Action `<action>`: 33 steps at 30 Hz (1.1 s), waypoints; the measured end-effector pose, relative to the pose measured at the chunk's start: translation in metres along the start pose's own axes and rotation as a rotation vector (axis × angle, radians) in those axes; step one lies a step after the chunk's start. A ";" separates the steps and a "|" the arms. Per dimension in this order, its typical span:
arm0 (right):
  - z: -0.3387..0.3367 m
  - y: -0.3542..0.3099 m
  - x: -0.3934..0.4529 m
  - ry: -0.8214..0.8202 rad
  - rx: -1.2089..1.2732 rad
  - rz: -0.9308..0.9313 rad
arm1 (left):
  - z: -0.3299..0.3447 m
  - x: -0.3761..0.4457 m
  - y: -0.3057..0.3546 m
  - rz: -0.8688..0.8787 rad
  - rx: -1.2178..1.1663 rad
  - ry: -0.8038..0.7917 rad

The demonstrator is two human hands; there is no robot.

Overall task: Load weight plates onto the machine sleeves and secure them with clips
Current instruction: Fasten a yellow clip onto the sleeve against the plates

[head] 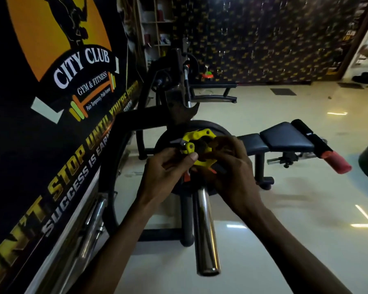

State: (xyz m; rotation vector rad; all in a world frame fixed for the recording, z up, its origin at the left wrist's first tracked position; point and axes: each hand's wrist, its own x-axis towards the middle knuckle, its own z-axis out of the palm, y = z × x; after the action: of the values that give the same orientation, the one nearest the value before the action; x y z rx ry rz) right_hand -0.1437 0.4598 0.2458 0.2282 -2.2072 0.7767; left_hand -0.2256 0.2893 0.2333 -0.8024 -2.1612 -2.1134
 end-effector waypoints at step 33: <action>-0.042 -0.039 -0.208 -0.346 0.451 0.403 | 0.022 -0.237 -0.024 -0.248 0.159 -0.065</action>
State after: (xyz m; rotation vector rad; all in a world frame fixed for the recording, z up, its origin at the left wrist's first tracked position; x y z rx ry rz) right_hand 0.0399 0.4377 0.1353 0.1446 -2.4040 1.5616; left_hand -0.0210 0.2296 0.1248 -0.6281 -2.5437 -2.0045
